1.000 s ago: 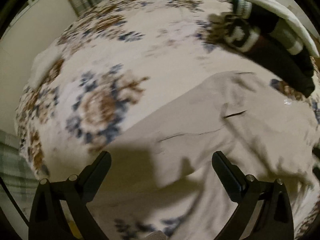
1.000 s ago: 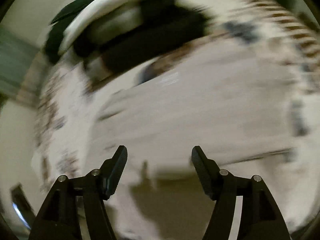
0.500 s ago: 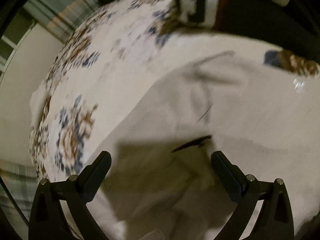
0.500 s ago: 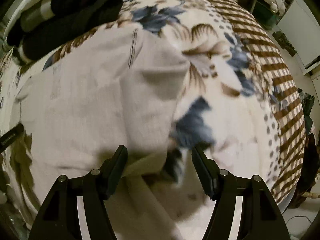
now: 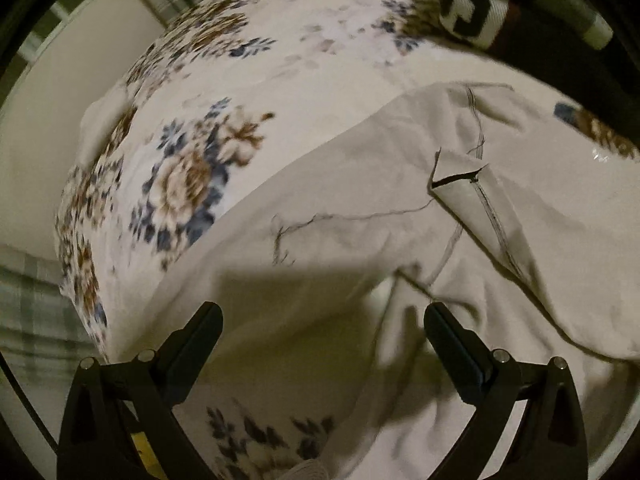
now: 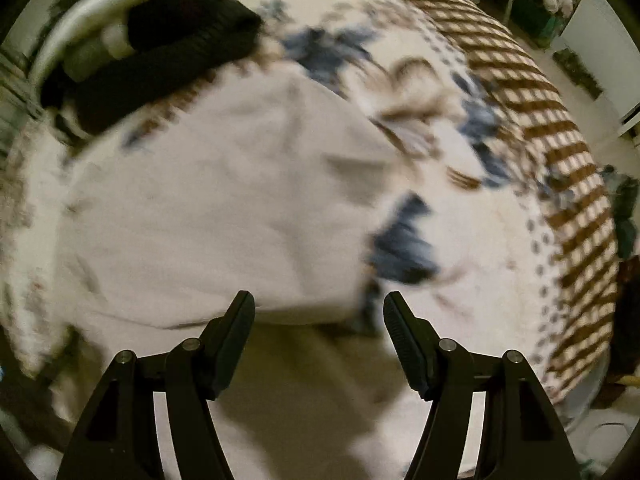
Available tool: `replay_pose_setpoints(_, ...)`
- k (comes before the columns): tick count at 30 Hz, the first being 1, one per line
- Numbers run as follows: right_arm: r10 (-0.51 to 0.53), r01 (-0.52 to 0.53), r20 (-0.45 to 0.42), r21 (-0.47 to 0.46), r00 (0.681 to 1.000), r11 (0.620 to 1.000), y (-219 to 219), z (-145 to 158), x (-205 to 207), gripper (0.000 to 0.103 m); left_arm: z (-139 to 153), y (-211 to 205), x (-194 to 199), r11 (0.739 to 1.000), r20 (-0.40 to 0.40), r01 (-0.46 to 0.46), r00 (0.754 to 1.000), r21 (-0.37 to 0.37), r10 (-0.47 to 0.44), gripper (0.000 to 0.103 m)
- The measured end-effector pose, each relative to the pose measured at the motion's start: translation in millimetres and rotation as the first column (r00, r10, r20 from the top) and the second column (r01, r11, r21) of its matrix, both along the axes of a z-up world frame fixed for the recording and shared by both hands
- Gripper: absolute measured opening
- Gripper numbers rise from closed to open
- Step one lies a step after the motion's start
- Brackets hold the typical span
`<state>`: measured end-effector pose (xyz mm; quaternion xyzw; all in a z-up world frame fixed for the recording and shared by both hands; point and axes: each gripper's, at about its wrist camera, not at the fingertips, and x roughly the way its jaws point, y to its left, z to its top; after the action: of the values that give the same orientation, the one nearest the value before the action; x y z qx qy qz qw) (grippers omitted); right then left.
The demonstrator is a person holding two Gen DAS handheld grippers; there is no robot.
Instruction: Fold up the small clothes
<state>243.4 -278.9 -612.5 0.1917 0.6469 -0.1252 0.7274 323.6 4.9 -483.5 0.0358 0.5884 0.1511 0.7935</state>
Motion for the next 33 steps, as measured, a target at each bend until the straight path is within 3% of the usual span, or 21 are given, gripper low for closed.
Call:
replay_pose_setpoints(4,0.038,-0.058,0.089,0.233,0.995,0.971,48.7,12.3,38.9,0.069,4.7,28.7,-27.1,0.996,-0.009,-0.086,0.996,-0.034,0.086,0.103)
replay_pose_setpoints(6,0.058,-0.102,0.122,0.393,0.991,0.914,81.6,-1.3,63.2,0.069,0.0,49.0,-40.5,0.989,-0.033,-0.14,0.99,-0.04,0.139,0.103)
replay_pose_setpoints(7,0.082,-0.125,0.116,0.431,0.99,0.893,98.4,-9.6,80.0,0.069,-3.7,61.6,-47.1,0.985,-0.045,-0.169,0.985,-0.041,0.167,0.103)
replay_pose_setpoints(11,0.208,-0.222,0.082,0.469,0.975,0.855,161.5,-45.0,109.5,0.069,-20.1,116.3,-71.1,0.955,-0.093,-0.291,0.954,-0.056,0.285,0.103)
replay_pose_setpoints(14,0.308,-0.304,0.081,0.514,0.948,0.802,198.7,-52.7,109.0,0.069,-31.6,157.9,-90.3,0.909,-0.124,-0.405,0.911,-0.097,0.392,0.103)
replay_pose_setpoints(15,0.344,-0.34,0.098,0.548,0.934,0.764,211.3,-48.2,98.6,0.069,-35.6,175.1,-99.4,0.877,-0.137,-0.462,0.885,-0.133,0.445,0.103)
replay_pose_setpoints(17,0.362,-0.356,0.112,0.583,0.926,0.73,221.6,-45.3,96.3,0.069,-41.8,199.6,-115.1,0.815,-0.158,-0.547,0.837,-0.19,0.525,0.103)
replay_pose_setpoints(20,0.38,-0.375,0.104,0.526,0.919,0.763,224.0,-32.3,80.1,0.069,-54.3,235.9,-143.4,0.684,-0.186,-0.67,0.74,-0.288,0.647,0.103)
replay_pose_setpoints(24,0.375,-0.367,0.071,0.438,0.924,0.821,204.9,-18.3,68.2,0.069,-70.9,270.9,-178.6,0.452,-0.207,-0.777,0.576,-0.438,0.791,0.103)
replay_pose_setpoints(25,0.368,-0.356,0.057,0.426,0.928,0.832,196.2,-17.3,60.7,0.069,-76.3,276.6,-185.9,0.378,-0.218,-0.786,0.53,-0.489,0.819,0.103)
replay_pose_setpoints(27,0.365,-0.348,0.036,0.404,0.93,0.846,191.1,-20.4,64.7,0.069,-82.9,281.1,-193.0,0.298,-0.228,-0.785,0.48,-0.544,0.847,0.097)
replay_pose_setpoints(28,0.369,-0.349,0.025,0.389,0.929,0.853,195.3,-22.6,72.3,0.069,-86.9,282.2,-194.8,0.265,-0.233,-0.781,0.459,-0.566,0.857,0.095)
replay_pose_setpoints(29,0.374,-0.352,0.014,0.375,0.927,0.858,203.1,-27.5,79.8,0.069,-89.8,283.1,-195.0,0.248,-0.234,-0.778,0.449,-0.577,0.863,0.093)
replay_pose_setpoints(32,0.37,-0.343,-0.008,0.356,0.929,0.869,204.5,-37.0,77.3,0.069,-93.1,290.2,-198.8,0.23,-0.183,-0.784,0.399,-0.577,0.899,0.089)
replay_pose_setpoints(33,0.366,-0.339,-0.009,0.353,0.931,0.872,204.1,-38.7,76.0,0.069,-92.9,293.9,-199.9,0.227,-0.166,-0.788,0.382,-0.573,0.909,0.079)
